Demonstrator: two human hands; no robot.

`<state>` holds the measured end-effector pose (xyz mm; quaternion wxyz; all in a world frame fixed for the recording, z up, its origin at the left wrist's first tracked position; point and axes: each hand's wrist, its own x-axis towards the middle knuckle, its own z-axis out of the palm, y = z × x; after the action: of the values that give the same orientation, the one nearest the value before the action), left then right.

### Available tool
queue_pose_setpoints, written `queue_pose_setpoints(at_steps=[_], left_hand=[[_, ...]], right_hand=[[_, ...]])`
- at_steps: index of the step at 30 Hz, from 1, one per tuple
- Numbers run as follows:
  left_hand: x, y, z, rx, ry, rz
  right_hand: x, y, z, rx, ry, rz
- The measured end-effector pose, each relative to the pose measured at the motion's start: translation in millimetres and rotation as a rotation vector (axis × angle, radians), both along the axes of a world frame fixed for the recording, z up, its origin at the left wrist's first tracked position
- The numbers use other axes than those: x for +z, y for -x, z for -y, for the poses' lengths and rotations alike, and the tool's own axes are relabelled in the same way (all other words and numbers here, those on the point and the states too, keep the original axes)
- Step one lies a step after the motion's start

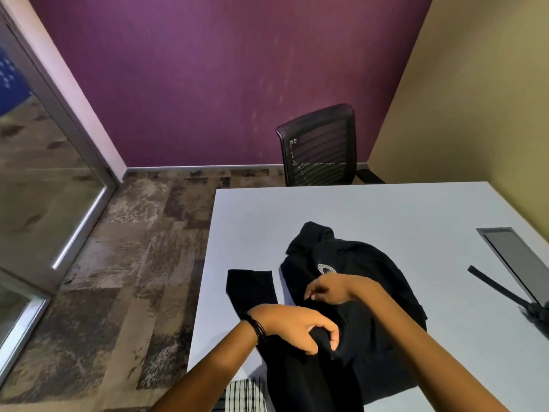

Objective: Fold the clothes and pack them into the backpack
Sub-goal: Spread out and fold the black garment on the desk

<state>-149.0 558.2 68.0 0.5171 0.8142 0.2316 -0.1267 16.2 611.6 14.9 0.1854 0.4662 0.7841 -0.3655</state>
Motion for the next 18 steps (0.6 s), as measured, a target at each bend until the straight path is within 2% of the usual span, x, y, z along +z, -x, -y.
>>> queue_pose_setpoints(at_steps=[3,8,11,14,16,18], left_hand=[[4,-8,7,-0.047,0.010,-0.024],[12,-12,19,-0.103,-0.024,-0.031],[20,-9,23,-0.111,-0.023,-0.017],[32,1,21,-0.058,-0.030,0.018],[40,10,13,0.012,-0.052,0.068],[46,20,2,0.122,-0.073,0.153]], right_hand=[[-11,8,11,0.061,0.065,0.065],[-25,11,28,0.020,0.202,0.284],[-33,-1,33,-0.050,0.223,0.329],[-30,-25,32,-0.173,0.143,0.160],[-16,-47,29,-0.227,-0.044,-0.030],[4,-67,32,-0.401,-0.211,-0.248]])
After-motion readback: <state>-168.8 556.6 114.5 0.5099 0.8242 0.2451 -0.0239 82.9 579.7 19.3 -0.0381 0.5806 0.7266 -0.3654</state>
